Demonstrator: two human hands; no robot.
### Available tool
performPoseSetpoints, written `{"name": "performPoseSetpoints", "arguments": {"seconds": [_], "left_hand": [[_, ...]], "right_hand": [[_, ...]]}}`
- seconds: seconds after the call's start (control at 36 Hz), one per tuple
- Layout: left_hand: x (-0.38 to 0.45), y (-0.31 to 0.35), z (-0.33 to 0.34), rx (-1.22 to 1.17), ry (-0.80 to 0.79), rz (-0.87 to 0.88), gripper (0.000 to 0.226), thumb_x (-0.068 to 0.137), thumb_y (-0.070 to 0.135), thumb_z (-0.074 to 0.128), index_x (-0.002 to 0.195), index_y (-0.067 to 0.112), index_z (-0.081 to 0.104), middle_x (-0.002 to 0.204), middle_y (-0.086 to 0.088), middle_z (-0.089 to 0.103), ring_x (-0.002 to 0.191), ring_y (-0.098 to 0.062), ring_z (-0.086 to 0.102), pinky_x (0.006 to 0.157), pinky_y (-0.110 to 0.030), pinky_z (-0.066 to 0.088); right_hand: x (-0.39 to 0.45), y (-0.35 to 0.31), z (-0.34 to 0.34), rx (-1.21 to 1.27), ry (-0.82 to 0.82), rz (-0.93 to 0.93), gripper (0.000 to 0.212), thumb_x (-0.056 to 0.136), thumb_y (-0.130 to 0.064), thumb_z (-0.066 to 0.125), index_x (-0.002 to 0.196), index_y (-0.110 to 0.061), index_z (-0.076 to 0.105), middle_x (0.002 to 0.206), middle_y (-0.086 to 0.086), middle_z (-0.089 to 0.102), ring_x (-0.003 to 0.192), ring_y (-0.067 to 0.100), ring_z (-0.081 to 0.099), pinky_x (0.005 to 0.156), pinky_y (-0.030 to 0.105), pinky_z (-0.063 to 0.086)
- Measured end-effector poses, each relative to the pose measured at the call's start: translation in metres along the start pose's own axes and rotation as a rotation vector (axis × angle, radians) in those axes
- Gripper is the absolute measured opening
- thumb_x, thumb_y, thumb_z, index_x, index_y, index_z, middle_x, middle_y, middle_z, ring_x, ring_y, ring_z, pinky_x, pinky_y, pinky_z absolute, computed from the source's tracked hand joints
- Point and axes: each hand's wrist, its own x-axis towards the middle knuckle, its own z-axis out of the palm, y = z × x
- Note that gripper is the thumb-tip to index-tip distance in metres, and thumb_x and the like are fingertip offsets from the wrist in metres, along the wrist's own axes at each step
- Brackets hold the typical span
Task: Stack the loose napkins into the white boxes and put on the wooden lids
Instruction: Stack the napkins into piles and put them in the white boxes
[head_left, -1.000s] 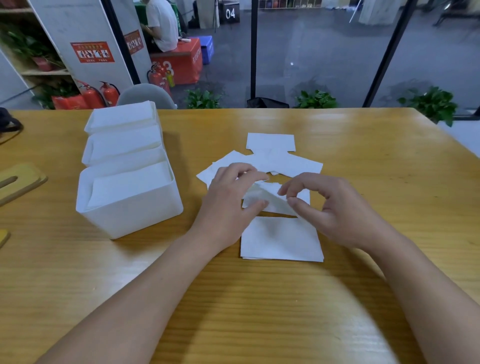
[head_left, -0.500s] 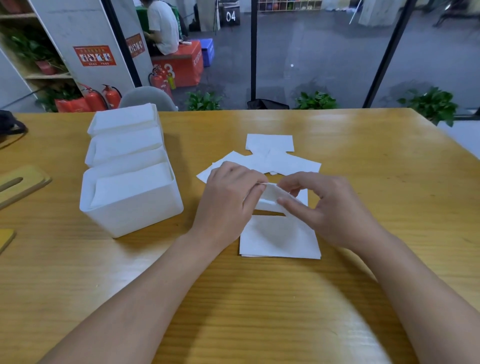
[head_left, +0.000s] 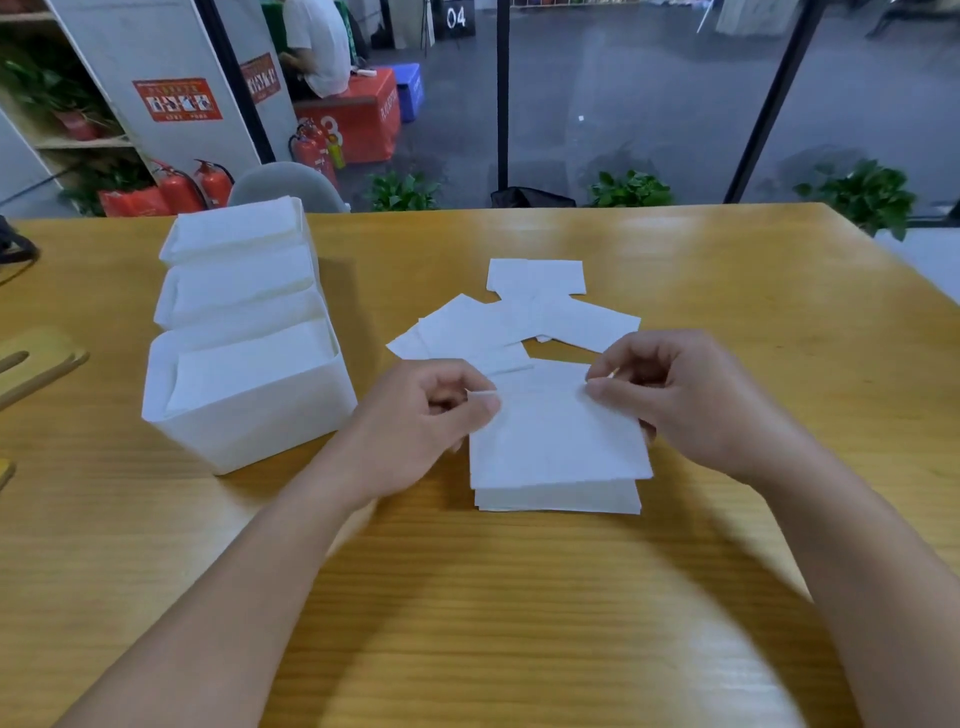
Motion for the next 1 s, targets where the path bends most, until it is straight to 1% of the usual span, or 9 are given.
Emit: {"name": "performPoseSetpoints", "arguments": {"seconds": [0.19,0.28,0.36,0.58,0.69,0.78,0.83,0.92,1.0], "left_hand": [[-0.002,-0.001,0.009,0.183,-0.053,-0.059,0.008,0.104,0.036,0.074,0.097,0.031,0.073,0.066,0.007,0.069,0.070,-0.026,0.068,0.071,-0.041,0.050],[-0.004,-0.001,0.013,0.248,-0.060,-0.046,0.004,0.105,0.036,0.072,0.101,0.034,0.071,0.072,0.005,0.073,0.069,-0.020,0.067,0.067,-0.029,0.049],[-0.004,0.000,0.016,0.300,-0.043,-0.039,0.001,0.106,0.038,0.071,0.106,0.038,0.070,0.077,0.008,0.074,0.061,-0.005,0.057,0.060,-0.018,0.044],[-0.006,-0.005,0.017,0.482,-0.004,-0.001,0.011,0.104,0.045,0.070,0.114,0.040,0.067,0.071,0.010,0.066,0.065,-0.007,0.062,0.065,-0.030,0.052],[-0.004,-0.008,0.016,0.485,0.030,0.023,0.007,0.104,0.043,0.070,0.110,0.040,0.069,0.073,0.007,0.067,0.066,-0.009,0.062,0.068,-0.036,0.056],[-0.005,-0.009,0.020,0.465,0.019,0.030,0.005,0.105,0.040,0.070,0.109,0.038,0.070,0.074,0.006,0.068,0.062,-0.008,0.060,0.068,-0.038,0.057],[-0.005,-0.009,0.023,0.479,0.012,0.033,0.006,0.104,0.041,0.070,0.110,0.038,0.070,0.075,0.007,0.068,0.062,-0.007,0.059,0.069,-0.039,0.058],[-0.006,-0.009,0.022,0.491,0.006,0.032,0.008,0.103,0.043,0.071,0.111,0.040,0.070,0.076,0.009,0.068,0.063,-0.006,0.059,0.069,-0.039,0.058],[-0.006,-0.008,0.021,0.474,0.012,0.028,0.009,0.102,0.043,0.072,0.110,0.039,0.071,0.076,0.009,0.068,0.061,-0.005,0.058,0.067,-0.036,0.056]], "right_hand": [[0.000,0.008,0.000,-0.168,-0.173,0.163,0.012,0.098,-0.028,0.078,0.091,-0.021,0.073,0.057,0.007,0.064,0.047,0.017,0.048,0.052,0.027,0.035],[0.001,0.010,0.003,-0.208,-0.189,0.181,0.011,0.099,-0.028,0.077,0.091,-0.021,0.073,0.054,-0.001,0.063,0.045,0.014,0.049,0.051,0.025,0.036],[0.004,0.014,0.005,-0.262,-0.162,0.179,0.014,0.097,-0.030,0.080,0.088,-0.023,0.072,0.056,-0.009,0.062,0.046,0.011,0.051,0.055,0.028,0.040],[0.007,0.021,0.006,-0.411,0.025,0.126,0.029,0.084,-0.045,0.088,0.076,-0.025,0.069,0.067,-0.007,0.068,0.055,0.007,0.053,0.059,0.035,0.045],[0.016,0.032,0.014,-0.430,0.135,0.045,0.018,0.092,-0.044,0.081,0.104,-0.033,0.072,0.094,-0.017,0.066,0.078,0.001,0.057,0.068,0.028,0.043],[0.023,0.042,0.021,-0.493,0.137,0.048,0.046,0.099,-0.046,0.074,0.141,-0.029,0.065,0.124,-0.013,0.056,0.110,0.010,0.054,0.090,0.028,0.041],[0.026,0.045,0.025,-0.524,0.148,0.059,0.050,0.101,-0.047,0.070,0.145,-0.025,0.063,0.128,-0.009,0.054,0.124,0.017,0.051,0.098,0.031,0.040],[0.030,0.047,0.029,-0.558,0.142,0.054,0.037,0.100,-0.044,0.071,0.132,-0.025,0.068,0.122,-0.008,0.055,0.123,0.019,0.049,0.097,0.033,0.040],[0.029,0.041,0.030,-0.492,0.125,0.046,0.014,0.097,-0.038,0.077,0.104,-0.029,0.069,0.107,-0.010,0.055,0.105,0.018,0.053,0.086,0.034,0.043]]}}
